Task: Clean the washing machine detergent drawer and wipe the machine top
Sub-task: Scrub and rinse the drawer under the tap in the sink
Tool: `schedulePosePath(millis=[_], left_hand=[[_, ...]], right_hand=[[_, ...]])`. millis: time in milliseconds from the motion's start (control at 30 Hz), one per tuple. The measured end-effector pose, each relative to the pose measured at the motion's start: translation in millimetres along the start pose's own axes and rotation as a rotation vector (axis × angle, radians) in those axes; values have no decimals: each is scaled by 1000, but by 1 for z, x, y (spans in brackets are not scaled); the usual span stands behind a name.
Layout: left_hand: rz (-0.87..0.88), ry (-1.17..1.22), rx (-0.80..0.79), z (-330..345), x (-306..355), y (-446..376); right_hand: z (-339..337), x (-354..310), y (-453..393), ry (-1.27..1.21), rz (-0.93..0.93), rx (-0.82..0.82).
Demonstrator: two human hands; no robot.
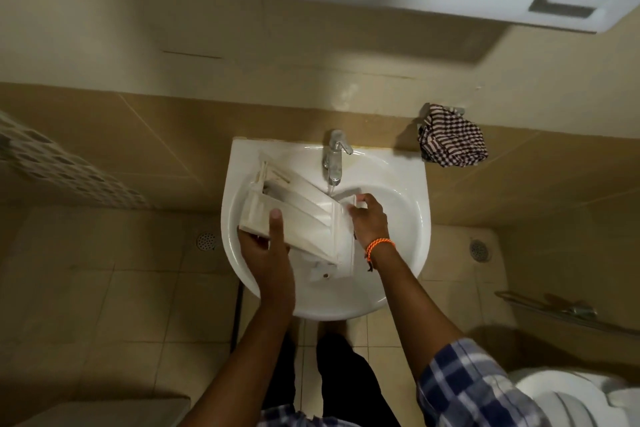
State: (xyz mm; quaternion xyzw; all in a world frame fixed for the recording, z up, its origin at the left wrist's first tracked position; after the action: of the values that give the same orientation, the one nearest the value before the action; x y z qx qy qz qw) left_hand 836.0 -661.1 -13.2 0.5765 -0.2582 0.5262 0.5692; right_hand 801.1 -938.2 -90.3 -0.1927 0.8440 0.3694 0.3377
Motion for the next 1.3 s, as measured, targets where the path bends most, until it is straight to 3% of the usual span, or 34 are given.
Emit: schedulePosePath(millis=[200, 400, 533, 767, 967, 1200, 1300], left_hand=[[-347, 195, 4, -6, -18, -12], [-384, 126, -169, 7, -13, -25], [-397, 20, -223, 12, -16, -33], [-459, 31, -223, 14, -24, -34], [-576, 132, -138, 15, -43, -35], [-644, 315, -215, 38, -49, -32], [-662, 305, -244, 40, -51, -31]], right_hand=[[-34, -30, 32, -42, -145, 86], [-53, -34, 45, -119, -158, 178], [-61, -29, 62, -149, -160, 281], [-74, -43, 93, -100, -268, 418], [-75, -65, 100, 33, -398, 481], [-76, -88, 102, 175, -501, 596], [-73, -98, 92, 437, -456, 596]])
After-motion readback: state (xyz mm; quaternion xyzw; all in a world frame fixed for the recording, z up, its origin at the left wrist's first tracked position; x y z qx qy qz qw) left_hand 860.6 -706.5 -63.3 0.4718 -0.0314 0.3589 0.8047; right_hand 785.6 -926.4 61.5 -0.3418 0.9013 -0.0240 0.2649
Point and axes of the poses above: each hand's wrist, its own y-axis away from the middle knuckle, its own z-axis out of the palm, x = y × z, the point moved 10 cm from there along -y, towards the middle knuckle, and after that the axes turned 3 degrees about y, right-handed, at the moved point
